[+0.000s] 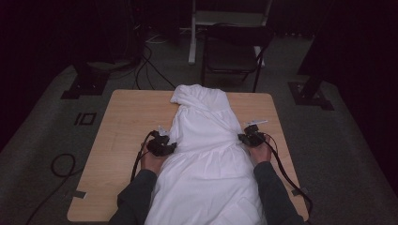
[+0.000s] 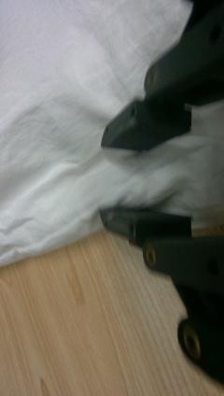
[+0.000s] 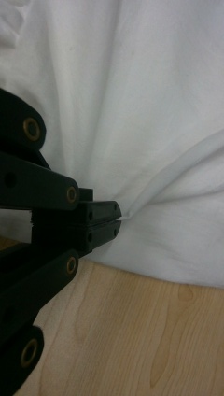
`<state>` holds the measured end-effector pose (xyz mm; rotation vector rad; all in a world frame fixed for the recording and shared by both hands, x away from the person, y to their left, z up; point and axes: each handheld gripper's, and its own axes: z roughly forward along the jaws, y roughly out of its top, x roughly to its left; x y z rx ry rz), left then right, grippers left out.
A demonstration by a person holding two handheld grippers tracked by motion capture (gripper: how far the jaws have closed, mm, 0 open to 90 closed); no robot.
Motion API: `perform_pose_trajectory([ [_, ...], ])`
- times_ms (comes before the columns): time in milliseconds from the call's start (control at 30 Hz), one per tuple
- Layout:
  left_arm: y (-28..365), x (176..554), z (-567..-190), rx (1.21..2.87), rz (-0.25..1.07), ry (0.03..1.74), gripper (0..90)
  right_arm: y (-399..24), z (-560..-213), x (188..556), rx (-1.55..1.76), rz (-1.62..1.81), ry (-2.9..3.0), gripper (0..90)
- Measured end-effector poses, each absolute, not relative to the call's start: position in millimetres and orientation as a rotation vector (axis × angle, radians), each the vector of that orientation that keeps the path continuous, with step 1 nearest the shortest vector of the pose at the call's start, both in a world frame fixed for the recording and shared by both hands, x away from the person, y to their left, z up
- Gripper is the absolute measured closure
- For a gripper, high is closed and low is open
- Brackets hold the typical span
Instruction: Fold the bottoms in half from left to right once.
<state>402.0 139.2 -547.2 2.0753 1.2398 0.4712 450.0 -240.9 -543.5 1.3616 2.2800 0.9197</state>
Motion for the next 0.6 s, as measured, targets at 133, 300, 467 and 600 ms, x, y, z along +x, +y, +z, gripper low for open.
perform_pose_trajectory([
  [133, 148.7, 387.6, -546.9, 2.091, 0.45, 1.214, 82.2, -243.3, -545.1, 440.9, 1.378, 0.959, 2.275, 89.8],
  [300, 162.0, 363.5, -548.9, 2.068, 0.427, 1.212, 83.5, -245.4, -547.9, 416.3, 1.389, 1.021, 2.283, 89.8],
  [467, 171.7, 328.0, -550.3, 2.067, 0.391, 1.19, 83.5, -246.3, -550.4, 379.1, 1.394, 1.081, 2.308, 89.8],
  [600, 174.4, 306.2, -547.5, 2.12, 0.339, 1.149, 78.7, -239.7, -545.6, 349.5, 1.374, 1.023, 2.396, 89.4],
])
